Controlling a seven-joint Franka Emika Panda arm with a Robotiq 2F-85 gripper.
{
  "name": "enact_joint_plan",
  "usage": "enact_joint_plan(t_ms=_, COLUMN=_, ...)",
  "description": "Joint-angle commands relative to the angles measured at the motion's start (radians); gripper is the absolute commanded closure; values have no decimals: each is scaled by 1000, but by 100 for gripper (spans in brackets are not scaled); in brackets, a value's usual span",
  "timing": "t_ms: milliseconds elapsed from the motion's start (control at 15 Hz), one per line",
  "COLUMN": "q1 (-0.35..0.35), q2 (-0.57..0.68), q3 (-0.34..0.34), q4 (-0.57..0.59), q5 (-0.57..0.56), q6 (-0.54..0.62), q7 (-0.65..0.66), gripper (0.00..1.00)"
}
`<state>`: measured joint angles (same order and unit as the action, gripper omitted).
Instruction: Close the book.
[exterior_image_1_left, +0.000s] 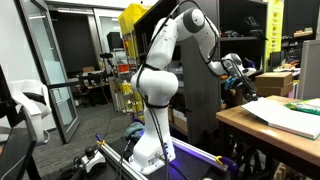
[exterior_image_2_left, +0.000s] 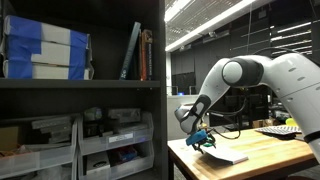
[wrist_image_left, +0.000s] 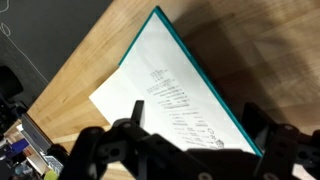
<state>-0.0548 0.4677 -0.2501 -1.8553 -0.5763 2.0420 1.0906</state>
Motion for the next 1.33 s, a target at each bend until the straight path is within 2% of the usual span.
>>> enact_joint_plan(t_ms=0, q1=-41, q2=-58, q3=-8, q4=-9, q5=83, q6=-1, q7=-28, gripper=0)
enact_joint_plan(t_ms=667, q1=-191, q2=17, q3=-68, q4=219, q5=344, q6=-91, q7=-101, gripper=0)
enact_joint_plan(t_ms=1067, q1=-263, q2=132, q3=-93, q4=407, q5=434, q6=-179, q7=-81, gripper=0)
enact_joint_plan(t_ms=1267, q1=-310, q2=208, q3=-87, q4=532, q5=489, q6=-249, q7=-115, gripper=0)
